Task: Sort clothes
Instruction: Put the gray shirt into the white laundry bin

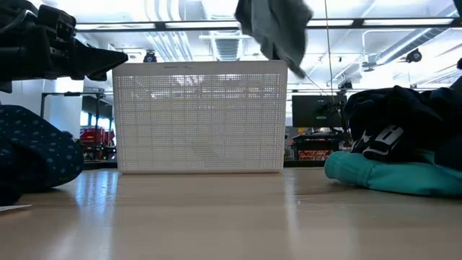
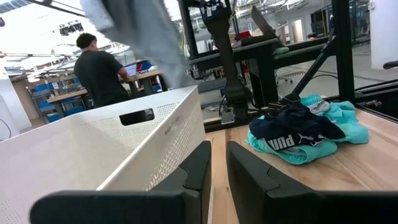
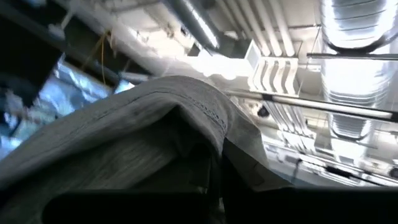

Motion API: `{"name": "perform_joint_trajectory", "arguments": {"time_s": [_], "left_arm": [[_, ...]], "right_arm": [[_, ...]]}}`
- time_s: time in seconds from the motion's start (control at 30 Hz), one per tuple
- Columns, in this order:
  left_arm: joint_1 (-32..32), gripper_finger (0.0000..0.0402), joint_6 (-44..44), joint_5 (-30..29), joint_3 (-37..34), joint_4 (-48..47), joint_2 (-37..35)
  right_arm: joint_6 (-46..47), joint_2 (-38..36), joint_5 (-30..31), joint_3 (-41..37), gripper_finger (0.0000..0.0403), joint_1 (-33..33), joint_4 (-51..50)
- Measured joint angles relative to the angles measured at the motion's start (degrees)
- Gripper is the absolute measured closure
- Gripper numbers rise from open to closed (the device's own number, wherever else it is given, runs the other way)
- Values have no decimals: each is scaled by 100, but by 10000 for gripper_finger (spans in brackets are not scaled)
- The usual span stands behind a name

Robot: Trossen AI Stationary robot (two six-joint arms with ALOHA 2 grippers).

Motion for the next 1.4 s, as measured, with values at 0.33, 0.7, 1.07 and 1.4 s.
{"name": "perform_joint_trajectory", "arguments": {"time_s": [0.33,0.7,1.07,1.4], "left_arm": [[0,364,111,0,0,-7,59],[0,364,124,0,0,104,189],[0,364,124,0,0,122,243],[-1,364,124,1,0,163,258]], "right_arm": [[580,627,-539,-4,403,-263,521],[669,1253,-527,-4,403,-393,-502],[2176,1765,-500,-4,403,-985,-3216],[3297,1972,-1830,-26,403,-1581,-5548]]}}
